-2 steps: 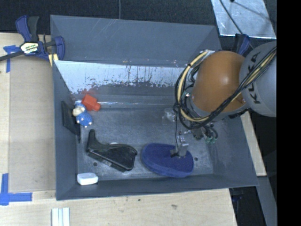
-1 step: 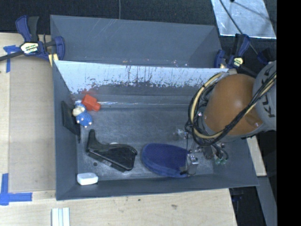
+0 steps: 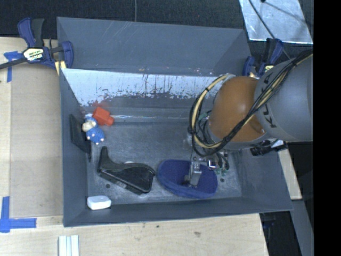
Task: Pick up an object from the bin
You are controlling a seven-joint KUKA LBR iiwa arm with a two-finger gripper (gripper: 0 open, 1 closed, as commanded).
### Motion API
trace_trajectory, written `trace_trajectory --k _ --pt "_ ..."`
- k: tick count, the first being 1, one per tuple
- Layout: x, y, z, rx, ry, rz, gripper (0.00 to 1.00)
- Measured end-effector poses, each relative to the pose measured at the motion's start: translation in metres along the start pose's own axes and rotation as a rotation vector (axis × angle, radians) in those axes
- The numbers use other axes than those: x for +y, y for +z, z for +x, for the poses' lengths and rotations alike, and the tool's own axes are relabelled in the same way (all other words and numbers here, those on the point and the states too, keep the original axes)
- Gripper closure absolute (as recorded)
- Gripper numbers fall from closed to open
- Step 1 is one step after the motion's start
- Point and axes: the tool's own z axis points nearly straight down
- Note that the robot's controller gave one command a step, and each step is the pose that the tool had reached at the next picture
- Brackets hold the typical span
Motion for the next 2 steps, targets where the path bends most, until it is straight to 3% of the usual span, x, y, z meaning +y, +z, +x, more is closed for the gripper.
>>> trace_trajectory --k 1,2 --pt "-0.0007 -0.0014 -0.001 -0.003 0.0 0.0 1.0" --pt "-0.0006 -0.0011 -0.0008 -0.002 0.0 0.0 0.0"
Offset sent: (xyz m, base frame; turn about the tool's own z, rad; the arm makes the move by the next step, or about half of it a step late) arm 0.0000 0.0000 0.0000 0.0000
